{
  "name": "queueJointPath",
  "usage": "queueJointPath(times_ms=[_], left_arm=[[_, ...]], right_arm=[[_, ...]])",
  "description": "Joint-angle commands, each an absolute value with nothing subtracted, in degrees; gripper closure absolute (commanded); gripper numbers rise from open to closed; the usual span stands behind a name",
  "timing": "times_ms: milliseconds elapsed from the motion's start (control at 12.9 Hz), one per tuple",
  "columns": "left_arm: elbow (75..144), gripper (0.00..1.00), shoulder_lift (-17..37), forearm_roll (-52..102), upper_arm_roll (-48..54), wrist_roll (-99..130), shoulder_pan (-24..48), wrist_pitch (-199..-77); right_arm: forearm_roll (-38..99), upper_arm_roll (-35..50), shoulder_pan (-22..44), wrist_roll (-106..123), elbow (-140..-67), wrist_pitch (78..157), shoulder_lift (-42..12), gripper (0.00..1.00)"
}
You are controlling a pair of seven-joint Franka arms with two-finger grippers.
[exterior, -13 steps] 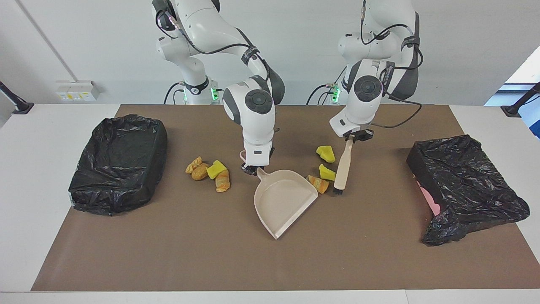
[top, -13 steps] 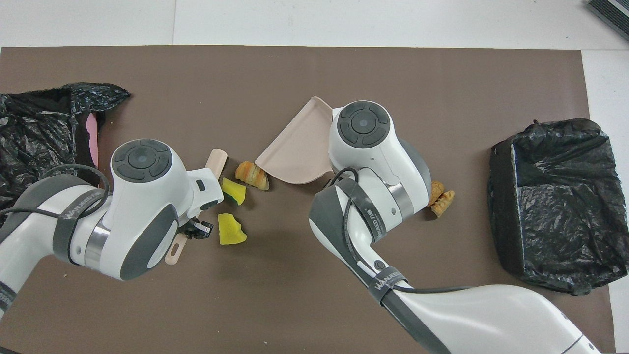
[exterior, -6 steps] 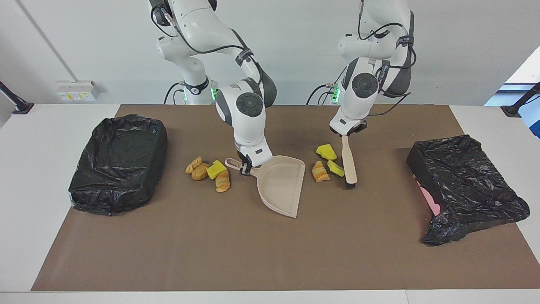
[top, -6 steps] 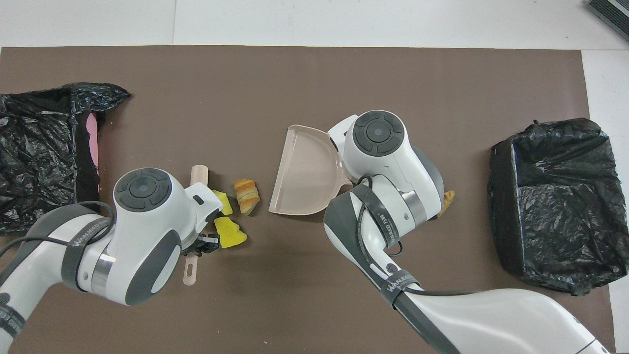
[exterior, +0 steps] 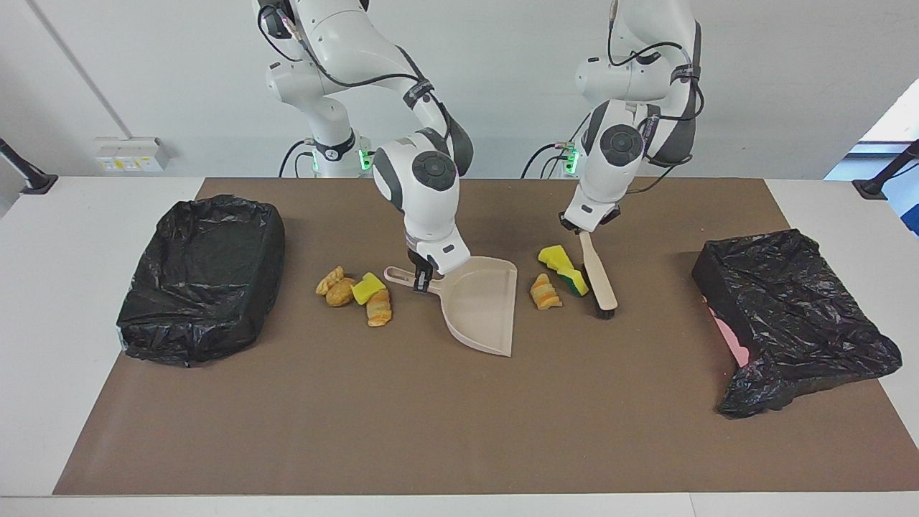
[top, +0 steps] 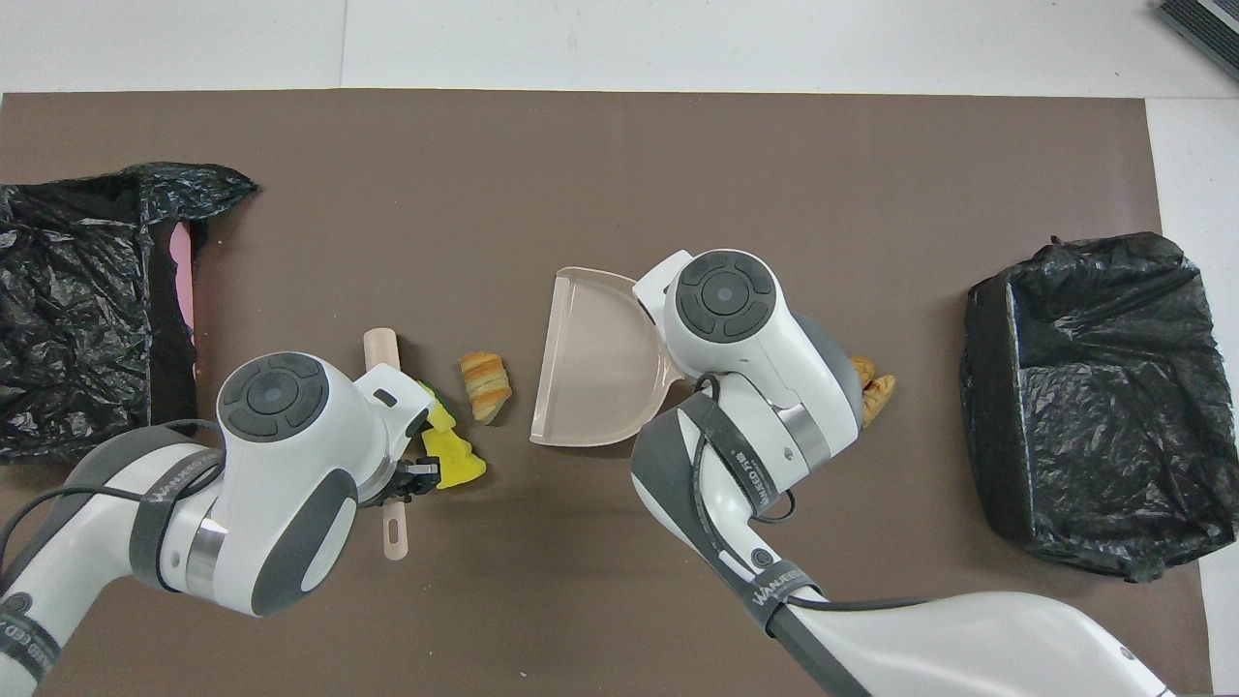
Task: Sweep and dump trash in bin
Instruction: 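Sweep the sponge pieces with the brush toward the dustpan held by the right gripper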
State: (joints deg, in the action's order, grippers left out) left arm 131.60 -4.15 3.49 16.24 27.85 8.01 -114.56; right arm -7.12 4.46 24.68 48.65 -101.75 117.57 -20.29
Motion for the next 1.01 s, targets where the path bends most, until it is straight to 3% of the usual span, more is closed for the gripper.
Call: queueJointPath(times_ms=[0,155,387,930], left_arm=[[133.16,1.00,-5.54,6.32,17.66,30.57,9.14,-119.60],[132.80,1.00,-2.39,6.50,22.73,34.95,9.14,-123.37],[131.23,1.00,-1.76,6.42,27.23,41.46,9.49,-125.51],[121.04,1.00,3.77,4.31,28.92,48.78,11.95,-125.24]], right_arm=[[-8.26,4.83,23.91,50.36,-105.03,118.74,-18.46,1.00],[-8.26,4.83,23.91,50.19,-105.21,118.74,-18.46,1.00],[-8.26,4.83,23.91,50.01,-105.21,118.74,-18.46,1.00],[-8.17,4.83,23.91,49.92,-105.21,118.74,-18.46,1.00]])
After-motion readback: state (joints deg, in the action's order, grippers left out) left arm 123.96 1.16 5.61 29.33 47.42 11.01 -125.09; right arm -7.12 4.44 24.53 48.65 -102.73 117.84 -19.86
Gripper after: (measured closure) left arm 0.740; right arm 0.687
